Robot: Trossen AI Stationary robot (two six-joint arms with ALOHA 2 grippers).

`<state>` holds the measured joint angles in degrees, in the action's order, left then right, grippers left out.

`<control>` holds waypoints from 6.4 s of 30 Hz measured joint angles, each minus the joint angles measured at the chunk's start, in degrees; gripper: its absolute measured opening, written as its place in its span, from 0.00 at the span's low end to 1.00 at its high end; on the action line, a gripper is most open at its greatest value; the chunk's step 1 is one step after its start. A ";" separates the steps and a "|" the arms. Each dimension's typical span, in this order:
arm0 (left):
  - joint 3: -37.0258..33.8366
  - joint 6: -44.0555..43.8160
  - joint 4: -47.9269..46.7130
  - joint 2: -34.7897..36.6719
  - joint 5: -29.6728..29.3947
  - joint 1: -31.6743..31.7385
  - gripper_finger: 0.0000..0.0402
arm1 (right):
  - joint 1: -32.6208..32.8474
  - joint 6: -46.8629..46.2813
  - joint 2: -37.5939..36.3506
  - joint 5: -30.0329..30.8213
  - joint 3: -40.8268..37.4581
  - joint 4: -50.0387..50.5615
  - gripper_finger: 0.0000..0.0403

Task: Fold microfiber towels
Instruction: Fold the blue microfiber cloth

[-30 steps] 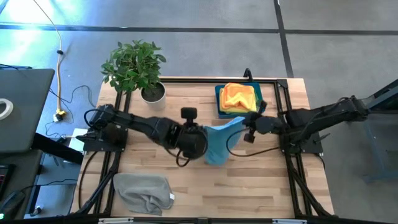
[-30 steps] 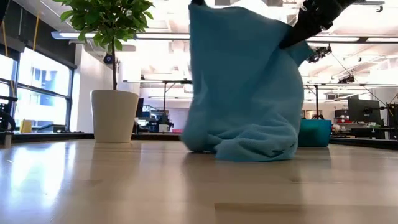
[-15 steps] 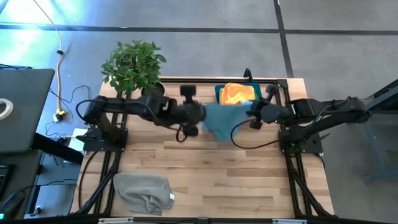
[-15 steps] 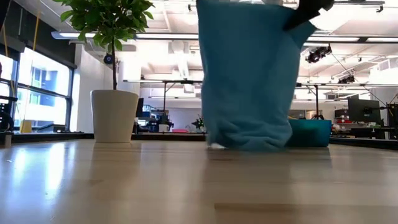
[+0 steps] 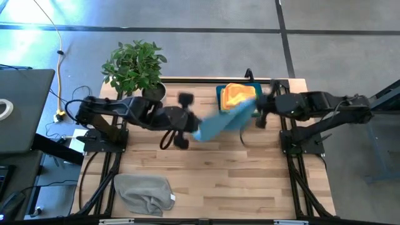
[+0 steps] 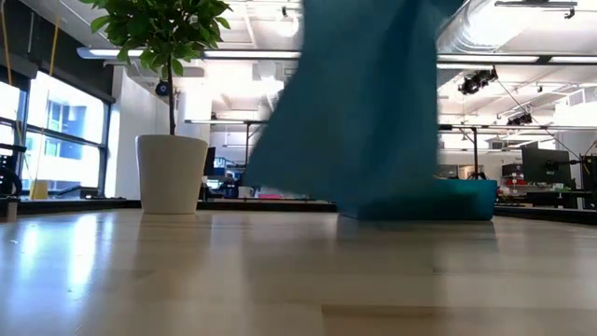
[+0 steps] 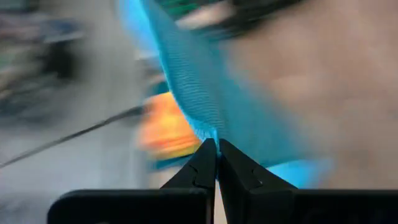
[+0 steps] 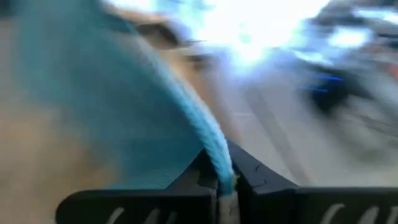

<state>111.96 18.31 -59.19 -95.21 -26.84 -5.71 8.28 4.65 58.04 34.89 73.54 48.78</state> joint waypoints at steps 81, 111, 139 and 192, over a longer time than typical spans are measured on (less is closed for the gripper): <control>-18.91 5.46 -0.59 1.25 -59.15 -4.90 0.03 | 0.05 8.34 20.80 30.86 2.46 9.38 0.00; -22.26 -14.23 24.16 0.98 -1.61 -12.91 0.25 | 19.54 -10.22 21.38 1.51 2.46 -0.44 0.00; -25.48 -17.46 28.84 -11.07 -7.56 -3.79 0.33 | 17.01 -17.80 21.40 0.97 2.49 -4.82 0.00; -15.61 -21.93 0.17 -7.79 -21.15 -15.74 0.00 | 26.89 -8.63 22.73 8.63 2.52 -2.80 0.00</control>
<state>96.35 -3.62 -59.02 -103.00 -47.99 -21.45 35.17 -3.98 80.77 43.52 76.07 45.97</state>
